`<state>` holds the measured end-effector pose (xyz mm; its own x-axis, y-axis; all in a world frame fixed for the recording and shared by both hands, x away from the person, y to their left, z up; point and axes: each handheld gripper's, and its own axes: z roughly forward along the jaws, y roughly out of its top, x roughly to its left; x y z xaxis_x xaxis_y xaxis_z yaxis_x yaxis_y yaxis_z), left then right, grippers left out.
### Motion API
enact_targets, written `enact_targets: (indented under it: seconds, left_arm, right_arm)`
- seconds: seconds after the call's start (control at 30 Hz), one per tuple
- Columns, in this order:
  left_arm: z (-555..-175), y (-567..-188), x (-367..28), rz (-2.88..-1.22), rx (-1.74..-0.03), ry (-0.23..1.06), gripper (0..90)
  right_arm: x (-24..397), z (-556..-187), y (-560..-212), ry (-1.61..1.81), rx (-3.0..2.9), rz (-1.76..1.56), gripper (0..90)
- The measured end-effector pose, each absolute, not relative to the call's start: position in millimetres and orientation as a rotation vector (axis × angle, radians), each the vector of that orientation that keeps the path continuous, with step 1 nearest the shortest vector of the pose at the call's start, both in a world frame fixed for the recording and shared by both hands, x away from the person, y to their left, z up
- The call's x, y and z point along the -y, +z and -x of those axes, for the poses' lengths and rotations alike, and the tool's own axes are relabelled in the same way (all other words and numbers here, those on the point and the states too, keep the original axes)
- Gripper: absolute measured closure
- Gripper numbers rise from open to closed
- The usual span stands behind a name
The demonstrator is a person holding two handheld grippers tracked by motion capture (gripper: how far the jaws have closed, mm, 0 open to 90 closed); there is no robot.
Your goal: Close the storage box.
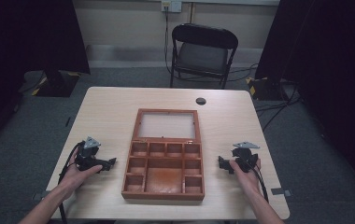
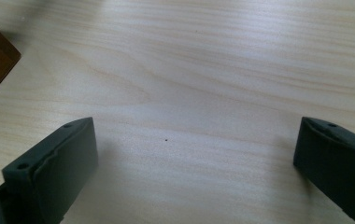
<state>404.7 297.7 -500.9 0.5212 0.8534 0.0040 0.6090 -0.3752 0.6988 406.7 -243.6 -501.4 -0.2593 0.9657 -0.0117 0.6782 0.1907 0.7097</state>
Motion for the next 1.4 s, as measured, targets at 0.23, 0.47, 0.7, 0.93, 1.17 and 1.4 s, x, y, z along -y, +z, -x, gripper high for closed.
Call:
enact_targets:
  seconds: [0.23,0.47,0.7,0.93,1.17,1.4]
  left_arm:
    - [-406.4,-495.2,-301.2,-2.092,-1.231,0.468,15.1]
    - [-408.0,-488.4,-298.5,-2.075,-1.241,0.419,16.6]
    - [-407.6,-477.4,-297.2,-2.037,-1.231,0.404,18.0]
    - [-410.7,-468.7,-288.3,-2.037,-1.215,0.375,18.2]
    - [-413.6,-455.9,-283.3,-2.034,-1.174,0.378,20.2]
    - [-431.6,-442.8,-283.2,-1.975,-1.185,0.395,22.7]
  right_arm:
    - [243.4,-406.8,-500.5,0.829,-2.021,-1.537,0.0]
    - [240.2,-407.4,-495.8,0.818,-2.023,-1.561,13.2]
    - [235.7,-407.7,-489.7,0.848,-2.052,-1.548,15.2]
    - [225.9,-407.3,-487.1,0.852,-2.127,-1.495,16.2]
    - [223.3,-412.8,-471.5,0.929,-2.090,-1.476,16.0]
    - [209.0,-430.9,-456.7,0.997,-2.111,-1.454,17.2]
